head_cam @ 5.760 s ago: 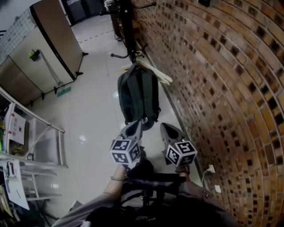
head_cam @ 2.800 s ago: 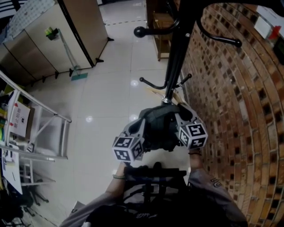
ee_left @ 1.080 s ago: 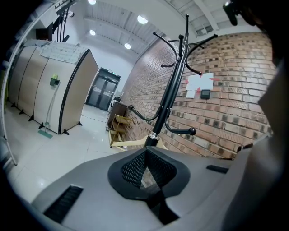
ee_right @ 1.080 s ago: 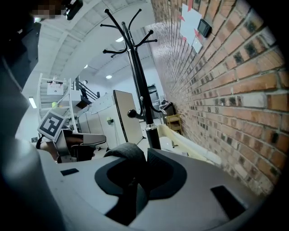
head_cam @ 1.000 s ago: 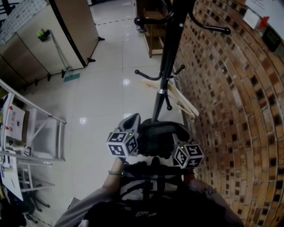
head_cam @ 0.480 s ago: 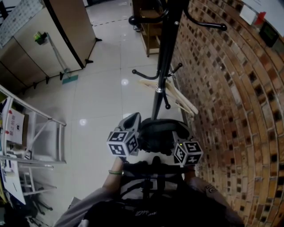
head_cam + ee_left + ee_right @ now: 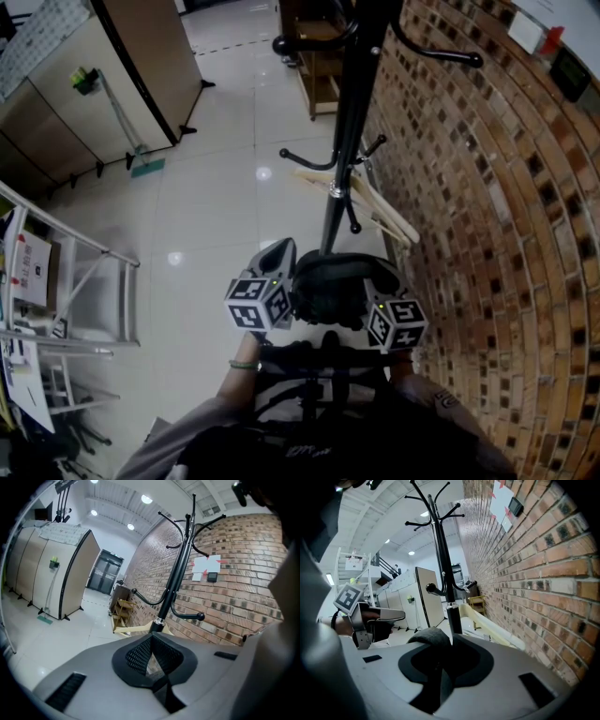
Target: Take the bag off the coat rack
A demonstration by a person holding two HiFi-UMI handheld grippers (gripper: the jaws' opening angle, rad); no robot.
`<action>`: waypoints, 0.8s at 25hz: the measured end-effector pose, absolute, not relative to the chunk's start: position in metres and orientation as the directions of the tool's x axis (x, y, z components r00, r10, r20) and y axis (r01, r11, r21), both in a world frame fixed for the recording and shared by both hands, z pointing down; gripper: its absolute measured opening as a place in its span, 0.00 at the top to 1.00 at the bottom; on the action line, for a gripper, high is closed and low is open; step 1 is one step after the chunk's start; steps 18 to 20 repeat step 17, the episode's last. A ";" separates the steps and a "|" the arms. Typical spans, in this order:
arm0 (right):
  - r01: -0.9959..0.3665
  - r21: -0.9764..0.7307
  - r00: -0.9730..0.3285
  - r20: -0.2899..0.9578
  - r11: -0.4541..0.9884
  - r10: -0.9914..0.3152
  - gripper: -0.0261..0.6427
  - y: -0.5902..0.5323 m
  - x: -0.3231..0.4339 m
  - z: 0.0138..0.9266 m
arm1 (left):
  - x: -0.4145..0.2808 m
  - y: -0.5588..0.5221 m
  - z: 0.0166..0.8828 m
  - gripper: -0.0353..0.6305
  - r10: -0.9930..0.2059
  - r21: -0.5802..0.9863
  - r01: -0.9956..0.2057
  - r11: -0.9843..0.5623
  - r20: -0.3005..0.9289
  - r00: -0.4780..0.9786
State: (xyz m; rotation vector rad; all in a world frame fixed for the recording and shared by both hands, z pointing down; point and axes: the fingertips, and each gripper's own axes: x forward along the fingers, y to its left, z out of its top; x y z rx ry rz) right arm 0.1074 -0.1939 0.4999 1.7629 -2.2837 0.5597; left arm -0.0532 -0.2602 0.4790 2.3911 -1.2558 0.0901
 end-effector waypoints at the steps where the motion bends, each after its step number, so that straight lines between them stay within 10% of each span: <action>1: -0.962 -0.169 -0.264 0.389 0.213 -0.883 0.85 -0.194 0.108 0.500 | -0.053 -0.260 0.479 0.94 -0.769 0.348 -0.798 -0.493 0.254 0.586; 20: -0.964 -0.171 -0.255 0.402 0.202 -0.879 0.85 -0.192 0.110 0.508 | -0.055 -0.258 0.482 0.94 -0.770 0.348 -0.800 -0.488 0.260 0.583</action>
